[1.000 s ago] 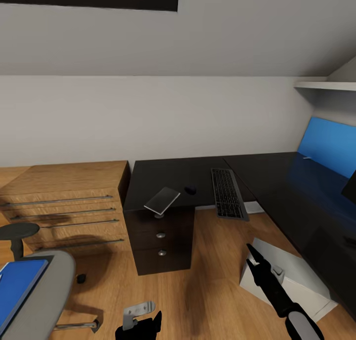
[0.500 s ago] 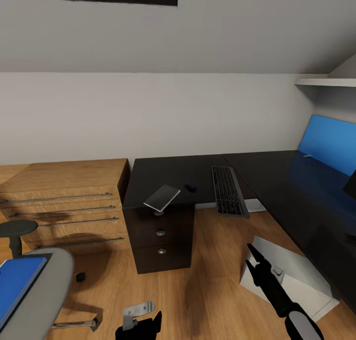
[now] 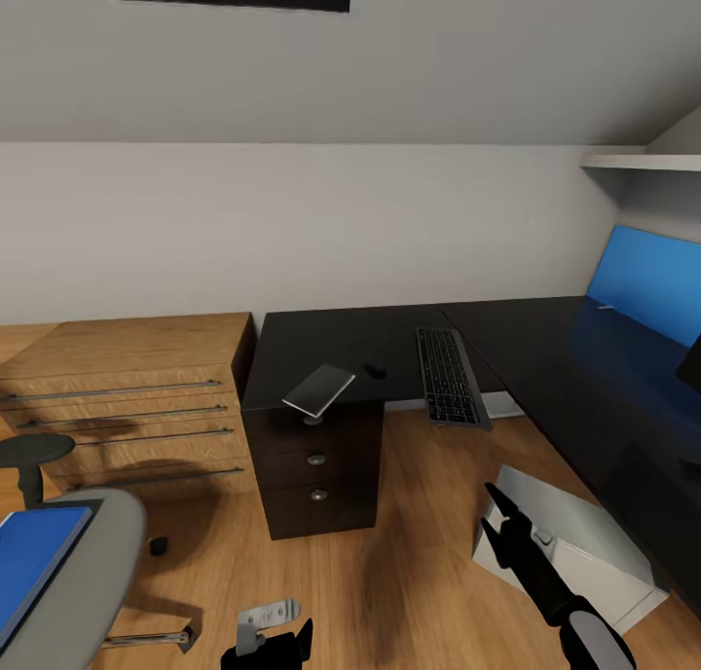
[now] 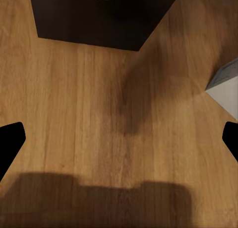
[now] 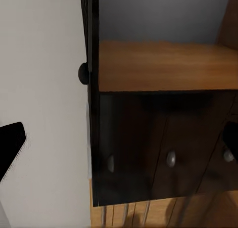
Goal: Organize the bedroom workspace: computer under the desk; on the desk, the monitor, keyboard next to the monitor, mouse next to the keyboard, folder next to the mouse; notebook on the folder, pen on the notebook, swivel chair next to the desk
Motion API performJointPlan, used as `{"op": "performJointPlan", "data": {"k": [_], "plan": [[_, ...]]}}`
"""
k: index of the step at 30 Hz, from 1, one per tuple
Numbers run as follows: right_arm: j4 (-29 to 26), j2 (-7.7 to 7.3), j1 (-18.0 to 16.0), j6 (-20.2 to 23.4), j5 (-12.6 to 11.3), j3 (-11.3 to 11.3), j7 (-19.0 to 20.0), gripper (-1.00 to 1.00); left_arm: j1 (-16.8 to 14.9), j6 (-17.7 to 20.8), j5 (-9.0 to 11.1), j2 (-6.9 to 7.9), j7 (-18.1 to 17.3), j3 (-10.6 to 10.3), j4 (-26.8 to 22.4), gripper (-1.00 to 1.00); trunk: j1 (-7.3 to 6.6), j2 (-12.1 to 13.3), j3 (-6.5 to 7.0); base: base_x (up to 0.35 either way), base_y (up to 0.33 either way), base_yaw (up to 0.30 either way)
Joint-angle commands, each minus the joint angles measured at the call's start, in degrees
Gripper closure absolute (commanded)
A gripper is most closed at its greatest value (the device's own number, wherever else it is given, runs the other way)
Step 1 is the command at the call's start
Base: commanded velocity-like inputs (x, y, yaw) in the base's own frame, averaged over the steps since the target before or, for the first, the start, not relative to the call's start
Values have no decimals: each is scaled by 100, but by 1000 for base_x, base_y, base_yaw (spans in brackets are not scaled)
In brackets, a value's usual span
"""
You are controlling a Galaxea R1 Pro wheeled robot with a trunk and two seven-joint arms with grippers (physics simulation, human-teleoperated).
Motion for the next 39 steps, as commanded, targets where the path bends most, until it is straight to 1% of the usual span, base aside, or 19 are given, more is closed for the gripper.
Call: {"op": "performJointPlan", "data": {"k": [1,2,3,5,7,9,19,26,39], "plan": [[0,1,-2,80,-131,-8,-1,-100,-1,13,62,0,49,-6,-9,-100,0,-2,-4,0,0,0],[1,2,-2,92,-167,-8,-2,-100,-1,13,62,1,49,-6,-9,-100,0,-2,-4,0,0,0],[4,2,-2,120,-331,-7,-6,-100,-1,13,63,1,49,-4,-8,-100,0,-2,-4,0,0,0],[4,2,0,128,-475,-4,-6,-100,-1,13,64,1,49,-2,-6,-100,0,-2,-4,0,0,0],[1,10,1,133,-668,17,-5,-100,-1,13,64,1,49,0,-8,-100,0,-2,-4,62,0,0],[-5,16,-1,135,-729,32,0,-100,-1,13,64,2,49,1,-8,-100,0,-2,-4,181,0,0],[-13,28,-3,64,-740,54,-21,-100,-1,13,64,9,57,3,-6,-100,0,-2,-4,108,0,0],[-12,29,0,57,-731,53,-28,-100,-1,13,64,10,50,-3,7,-100,0,-2,-4,183,0,0],[-12,21,-3,57,-722,46,-49,-100,-1,13,71,10,52,2,9,-100,0,-2,-4,262,0,0]]}}
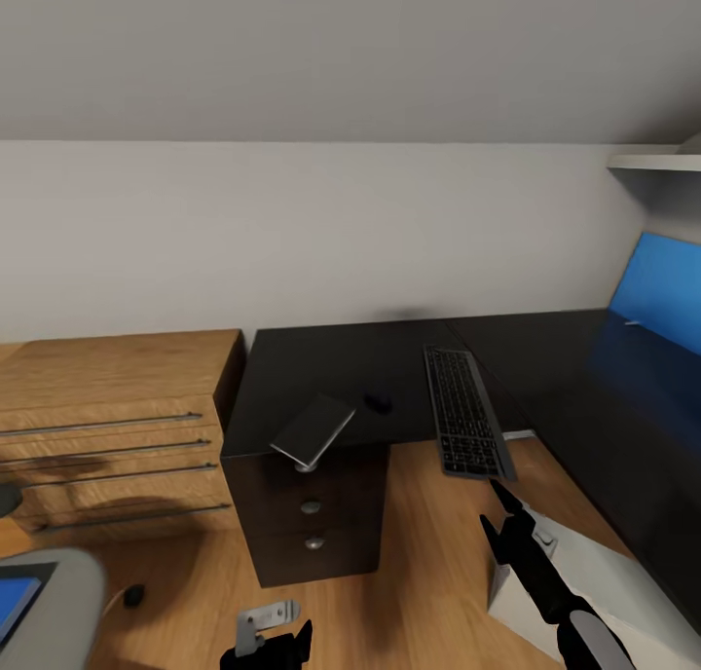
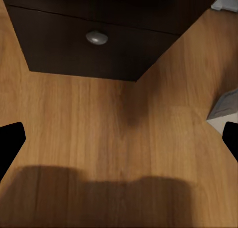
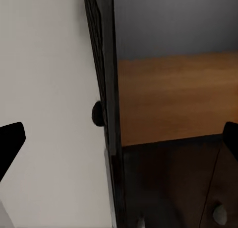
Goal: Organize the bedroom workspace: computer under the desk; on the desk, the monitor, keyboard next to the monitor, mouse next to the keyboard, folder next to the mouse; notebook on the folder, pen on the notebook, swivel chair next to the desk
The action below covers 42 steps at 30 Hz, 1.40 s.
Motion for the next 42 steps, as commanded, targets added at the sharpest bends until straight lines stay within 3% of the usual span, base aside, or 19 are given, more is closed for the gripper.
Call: {"op": "performJointPlan", "data": {"k": [1,16,42], "plan": [[2,0,-1,48,-54,-8,3,-100,-1,13,61,0,50,-5,-9,-100,3,-2,-4,304,0,0],[2,0,-2,40,-44,-8,2,-100,-1,13,65,0,39,-5,52,-100,3,-2,-4,147,0,0],[2,-5,-1,12,-43,-17,2,-100,-1,13,69,0,54,-4,61,-100,3,-2,-4,43,5,0]]}}
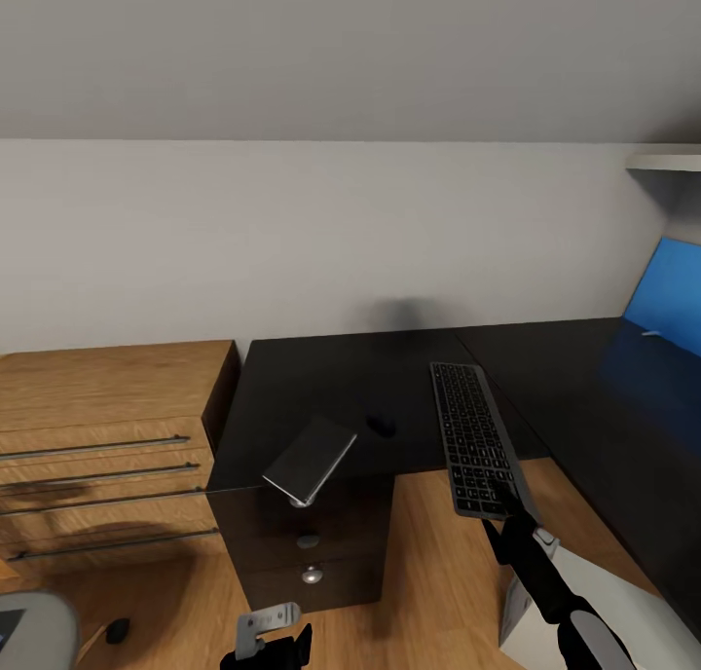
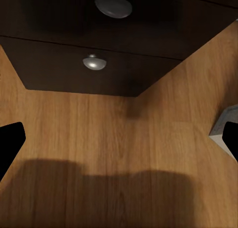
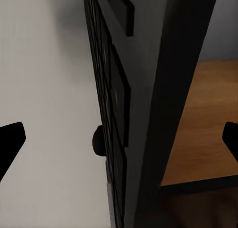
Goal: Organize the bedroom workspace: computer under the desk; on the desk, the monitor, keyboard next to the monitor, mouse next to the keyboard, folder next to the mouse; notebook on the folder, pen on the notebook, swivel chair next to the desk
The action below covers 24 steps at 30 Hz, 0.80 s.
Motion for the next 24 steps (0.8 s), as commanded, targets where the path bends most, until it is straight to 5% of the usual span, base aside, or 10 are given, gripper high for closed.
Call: {"op": "performJointPlan", "data": {"k": [1,14,24], "plan": [[2,0,-1,49,-53,-8,3,100,-1,13,61,0,49,-6,-9,-100,0,-2,-4,0,0,0],[2,-1,0,42,-48,-12,3,100,-1,13,61,0,50,-7,-2,-100,0,-2,-4,0,0,0],[-168,-1,2,36,-51,-32,8,100,-1,13,61,0,60,-1,-2,-100,-220,399,175,0,0,0]]}}
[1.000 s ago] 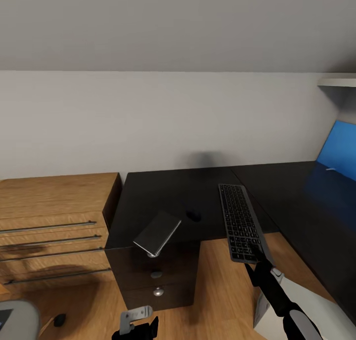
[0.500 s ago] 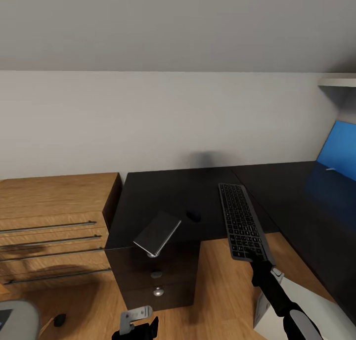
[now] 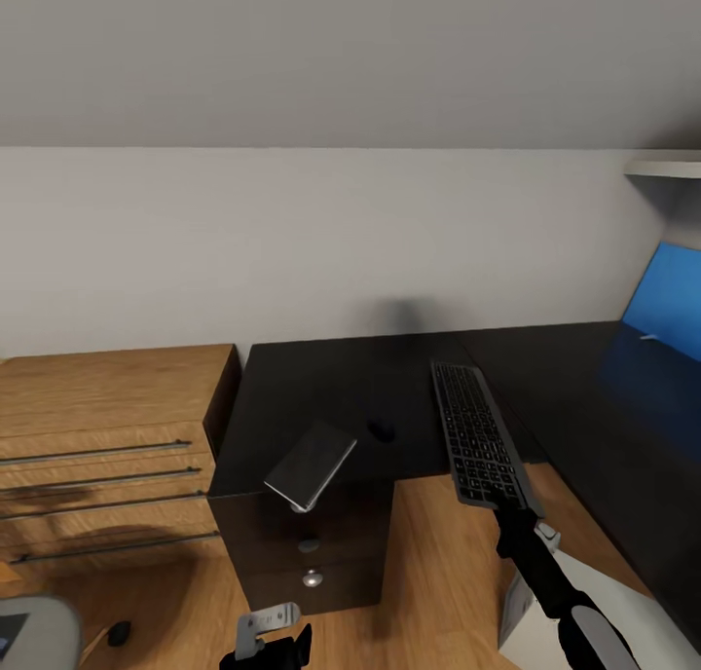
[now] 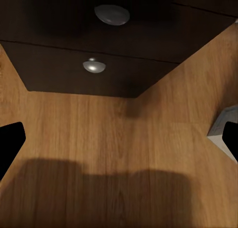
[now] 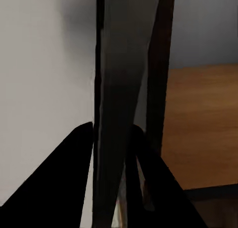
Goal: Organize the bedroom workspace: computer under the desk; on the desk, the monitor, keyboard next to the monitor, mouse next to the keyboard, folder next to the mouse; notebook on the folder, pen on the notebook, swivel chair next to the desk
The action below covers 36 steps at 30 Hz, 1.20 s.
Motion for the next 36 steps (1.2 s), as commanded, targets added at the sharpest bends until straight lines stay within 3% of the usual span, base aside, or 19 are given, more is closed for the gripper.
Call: {"op": "performJointPlan", "data": {"k": [1,10,14,21,28,36], "plan": [[-193,4,-1,44,-49,-8,-6,100,-1,13,61,0,55,-4,-9,-100,-23,39,14,0,0,0],[-715,-17,15,46,-47,-19,-204,100,-1,13,53,-7,66,108,209,-100,-220,400,176,0,0,0],[-1604,-19,192,54,-47,-19,-782,100,-1,13,56,-3,62,108,267,-100,-308,561,248,-110,0,0],[-2328,-24,460,56,-40,-25,-1543,100,-1,5,61,105,48,120,755,-100,-462,841,373,-313,0,0],[-2530,-33,637,107,63,-21,-1550,100,-1,-7,46,122,19,120,1100,-100,-616,1122,499,-337,0,0],[-2573,-30,667,110,93,-19,-1522,100,-1,-571,37,123,20,96,1321,-100,-791,1443,643,-338,0,0]]}}
